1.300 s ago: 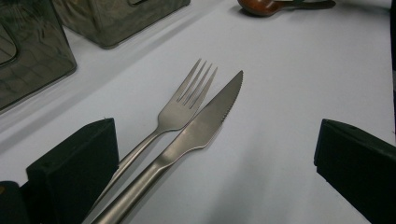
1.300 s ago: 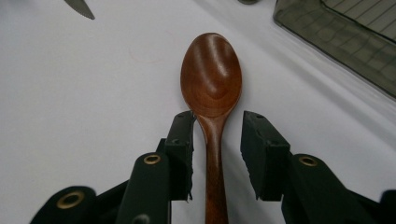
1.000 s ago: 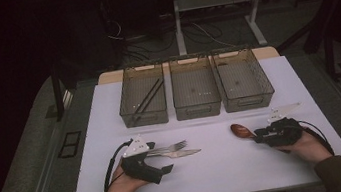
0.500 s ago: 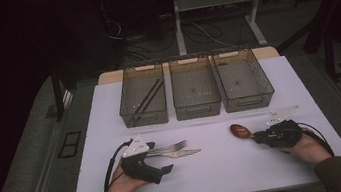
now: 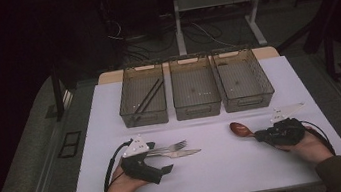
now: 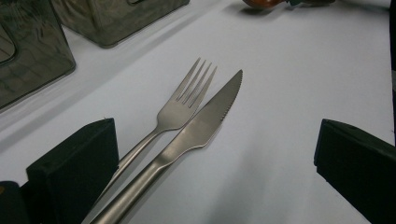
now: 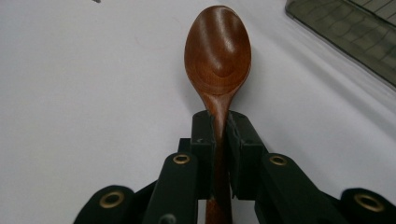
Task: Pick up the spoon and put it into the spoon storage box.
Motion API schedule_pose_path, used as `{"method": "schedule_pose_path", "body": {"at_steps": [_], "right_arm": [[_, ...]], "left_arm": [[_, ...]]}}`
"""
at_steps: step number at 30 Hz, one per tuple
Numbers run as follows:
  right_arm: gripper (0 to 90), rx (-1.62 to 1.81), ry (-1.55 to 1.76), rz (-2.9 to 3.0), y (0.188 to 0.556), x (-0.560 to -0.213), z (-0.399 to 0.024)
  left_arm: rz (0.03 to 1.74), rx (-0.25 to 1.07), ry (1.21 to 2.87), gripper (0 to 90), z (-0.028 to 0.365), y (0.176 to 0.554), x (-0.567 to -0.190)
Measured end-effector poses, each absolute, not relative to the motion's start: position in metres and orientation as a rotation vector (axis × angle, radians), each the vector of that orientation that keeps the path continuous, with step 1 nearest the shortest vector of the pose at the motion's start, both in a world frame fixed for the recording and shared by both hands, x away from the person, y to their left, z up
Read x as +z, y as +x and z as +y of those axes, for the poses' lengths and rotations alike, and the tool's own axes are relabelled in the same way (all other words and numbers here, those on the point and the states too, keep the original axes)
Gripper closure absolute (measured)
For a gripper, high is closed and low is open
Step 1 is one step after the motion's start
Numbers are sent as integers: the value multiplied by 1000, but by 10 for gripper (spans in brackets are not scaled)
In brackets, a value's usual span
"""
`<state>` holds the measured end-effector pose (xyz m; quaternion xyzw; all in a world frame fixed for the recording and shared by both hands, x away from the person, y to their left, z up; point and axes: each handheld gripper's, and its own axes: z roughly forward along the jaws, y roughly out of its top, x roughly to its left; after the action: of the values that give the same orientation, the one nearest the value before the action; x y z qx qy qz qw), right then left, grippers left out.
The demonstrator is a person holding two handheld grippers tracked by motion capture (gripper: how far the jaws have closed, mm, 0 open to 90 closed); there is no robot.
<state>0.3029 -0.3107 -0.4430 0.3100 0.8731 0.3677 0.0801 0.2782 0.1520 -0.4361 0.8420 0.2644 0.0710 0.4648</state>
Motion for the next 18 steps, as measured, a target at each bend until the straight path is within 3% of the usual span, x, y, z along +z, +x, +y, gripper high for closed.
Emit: {"method": "schedule_pose_path", "body": {"at_steps": [18], "right_arm": [[808,1207,926,2574,316,-398,-295]], "left_arm": [[650,175,2053,0,153,278,-435]]}}
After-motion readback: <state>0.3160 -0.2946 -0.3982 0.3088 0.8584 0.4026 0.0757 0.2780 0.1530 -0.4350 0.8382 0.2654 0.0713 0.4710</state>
